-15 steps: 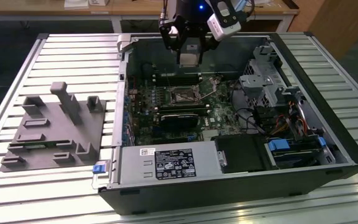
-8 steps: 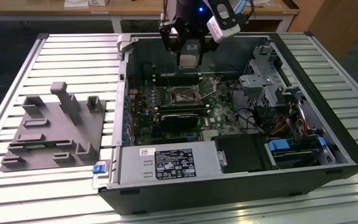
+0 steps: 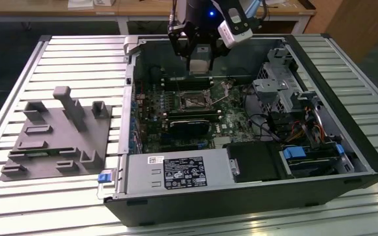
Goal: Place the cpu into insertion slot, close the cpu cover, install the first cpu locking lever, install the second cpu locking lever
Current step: 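Place the cpu into insertion slot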
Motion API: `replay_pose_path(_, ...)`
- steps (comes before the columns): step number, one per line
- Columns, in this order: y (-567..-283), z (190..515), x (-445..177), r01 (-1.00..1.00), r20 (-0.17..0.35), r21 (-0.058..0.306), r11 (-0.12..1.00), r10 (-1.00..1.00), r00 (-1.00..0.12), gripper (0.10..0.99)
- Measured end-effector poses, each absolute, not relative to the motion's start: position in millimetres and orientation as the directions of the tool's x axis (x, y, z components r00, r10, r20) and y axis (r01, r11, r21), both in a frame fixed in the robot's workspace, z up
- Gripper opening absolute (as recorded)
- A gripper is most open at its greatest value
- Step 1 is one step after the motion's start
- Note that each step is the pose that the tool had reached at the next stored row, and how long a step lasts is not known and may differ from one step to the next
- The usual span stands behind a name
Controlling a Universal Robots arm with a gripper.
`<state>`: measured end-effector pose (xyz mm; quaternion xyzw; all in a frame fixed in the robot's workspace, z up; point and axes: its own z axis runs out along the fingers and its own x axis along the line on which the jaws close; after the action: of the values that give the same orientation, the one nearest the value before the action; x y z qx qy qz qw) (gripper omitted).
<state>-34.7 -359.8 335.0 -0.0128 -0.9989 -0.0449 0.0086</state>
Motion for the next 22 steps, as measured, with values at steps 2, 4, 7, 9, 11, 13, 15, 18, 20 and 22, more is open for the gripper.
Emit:
replay_pose_path(2,-359.8,333.7,-34.7,0.026,0.018,0.089,0.996,0.025,-1.000,0.537)
replay_pose_path(4,-359.8,332.4,-34.7,0.026,0.018,0.089,0.996,0.025,-1.000,0.537)
replay_pose_path(7,-359.8,330.3,-34.8,0.026,0.018,0.089,0.996,0.025,-1.000,0.537)
replay_pose_path(9,-359.8,328.9,-34.8,0.026,0.018,0.089,0.996,0.025,-1.000,0.537)
replay_pose_path(11,-359.8,327.5,-34.8,0.026,0.018,0.089,0.996,0.025,-1.000,0.537)
replay_pose_path(13,-359.8,326.2,-34.8,0.026,0.018,0.089,0.996,0.025,-1.000,0.537)
replay_pose_path(15,-359.8,324.7,-34.8,0.026,0.018,0.089,0.996,0.025,-1.000,0.537)
replay_pose_path(18,-359.8,322.6,-34.8,0.026,0.018,0.089,0.996,0.025,-1.000,0.537)
replay_pose_path(20,-359.8,320.3,-34.9,0.026,0.017,0.089,0.996,0.025,-1.000,0.537)
replay_pose_path(22,-359.9,317.2,-35.1,0.026,0.014,0.090,0.996,0.025,-1.000,0.537)
